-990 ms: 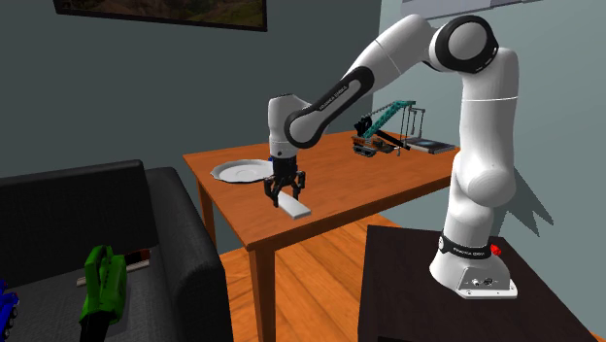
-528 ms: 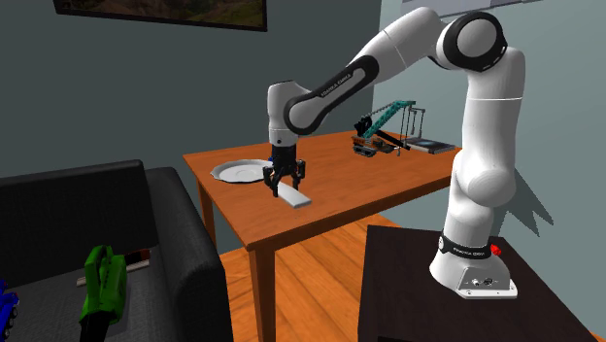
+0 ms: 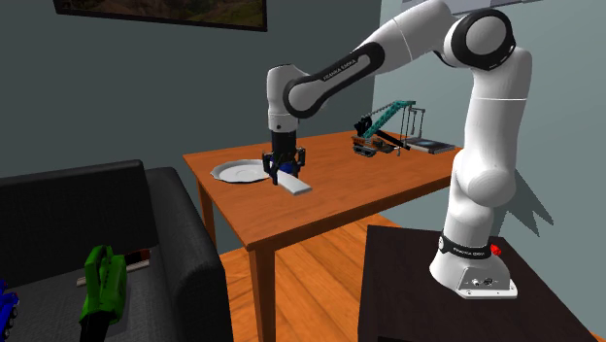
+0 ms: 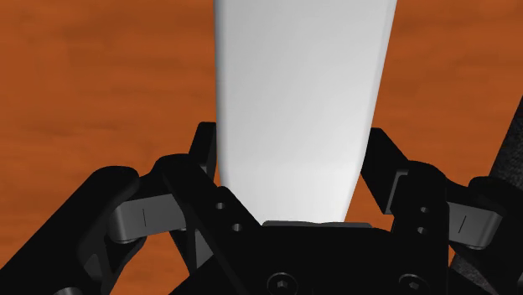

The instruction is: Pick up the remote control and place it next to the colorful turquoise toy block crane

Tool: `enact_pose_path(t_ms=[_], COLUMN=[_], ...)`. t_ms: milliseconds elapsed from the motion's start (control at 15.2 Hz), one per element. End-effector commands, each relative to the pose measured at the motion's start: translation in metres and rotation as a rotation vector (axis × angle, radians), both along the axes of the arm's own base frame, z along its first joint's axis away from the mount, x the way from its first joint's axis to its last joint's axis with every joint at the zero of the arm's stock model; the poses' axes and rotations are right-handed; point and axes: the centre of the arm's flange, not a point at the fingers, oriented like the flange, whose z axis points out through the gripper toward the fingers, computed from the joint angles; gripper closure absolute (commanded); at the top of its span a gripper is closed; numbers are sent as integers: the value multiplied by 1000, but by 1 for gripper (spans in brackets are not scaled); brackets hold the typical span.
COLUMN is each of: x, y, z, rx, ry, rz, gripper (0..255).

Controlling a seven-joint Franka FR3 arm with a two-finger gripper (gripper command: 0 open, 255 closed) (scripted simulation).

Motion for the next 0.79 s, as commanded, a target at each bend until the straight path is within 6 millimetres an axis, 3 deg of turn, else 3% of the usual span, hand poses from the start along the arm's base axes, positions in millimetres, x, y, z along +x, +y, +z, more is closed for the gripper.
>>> enact_pose_path(t_ms=[0, 726], x=[1, 1], y=[1, 1], z=[11, 69], rx=[0, 0], ry=[0, 0], rz=[0, 0], gripper=[255, 255])
